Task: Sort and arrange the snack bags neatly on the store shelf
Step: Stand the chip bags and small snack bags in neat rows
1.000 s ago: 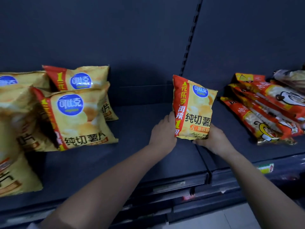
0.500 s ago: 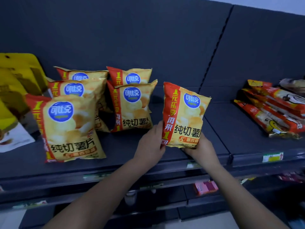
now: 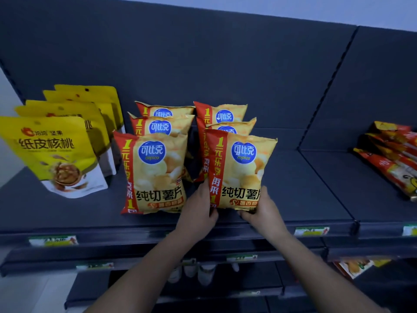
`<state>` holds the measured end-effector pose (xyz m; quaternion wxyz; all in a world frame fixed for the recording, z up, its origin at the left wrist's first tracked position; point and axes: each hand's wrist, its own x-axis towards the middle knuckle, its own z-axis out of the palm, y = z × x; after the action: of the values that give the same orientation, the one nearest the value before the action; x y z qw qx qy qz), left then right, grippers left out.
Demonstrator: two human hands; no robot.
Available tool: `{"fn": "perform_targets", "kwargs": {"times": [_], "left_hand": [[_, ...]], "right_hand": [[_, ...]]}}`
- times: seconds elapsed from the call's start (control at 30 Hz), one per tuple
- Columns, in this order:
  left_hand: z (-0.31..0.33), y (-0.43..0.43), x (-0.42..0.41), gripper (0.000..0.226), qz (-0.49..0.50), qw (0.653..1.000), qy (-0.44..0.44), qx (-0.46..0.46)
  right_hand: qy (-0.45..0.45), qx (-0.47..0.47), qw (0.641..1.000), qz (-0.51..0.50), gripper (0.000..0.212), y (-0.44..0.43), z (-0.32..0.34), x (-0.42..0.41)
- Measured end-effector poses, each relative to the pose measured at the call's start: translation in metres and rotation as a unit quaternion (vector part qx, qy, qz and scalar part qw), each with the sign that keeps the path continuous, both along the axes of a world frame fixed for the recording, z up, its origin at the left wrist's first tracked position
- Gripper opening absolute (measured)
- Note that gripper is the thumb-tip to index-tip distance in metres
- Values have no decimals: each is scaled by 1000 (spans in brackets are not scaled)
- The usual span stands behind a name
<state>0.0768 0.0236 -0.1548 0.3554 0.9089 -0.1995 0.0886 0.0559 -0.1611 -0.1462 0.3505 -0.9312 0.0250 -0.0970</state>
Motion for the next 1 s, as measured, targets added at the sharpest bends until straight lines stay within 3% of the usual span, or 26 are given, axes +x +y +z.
{"fn": "perform_targets", "kwargs": {"times": [0.33,0.63,0.73,0.83,1.0], "left_hand": [[-10,7,-13,82,-6,999,22,-43],[-14,2,-18,81,45,999,16,2],[-12,2,-21,87,52,999,-1,0],[-13,1,-27,86,56,997,-53,-25],[-10,-17,-54,70,93,984,-150,-40]], "right_hand": [[-12,-117,993,10,51,5,-6,1],[-11,-123,992,-2,53,7,-8,-3],[-9,-107,994,2,58,6,-5,-5],[-4,-74,997,4,76,4,-7,-7],[14,36,994,105,82,-17,6,-13]]}}
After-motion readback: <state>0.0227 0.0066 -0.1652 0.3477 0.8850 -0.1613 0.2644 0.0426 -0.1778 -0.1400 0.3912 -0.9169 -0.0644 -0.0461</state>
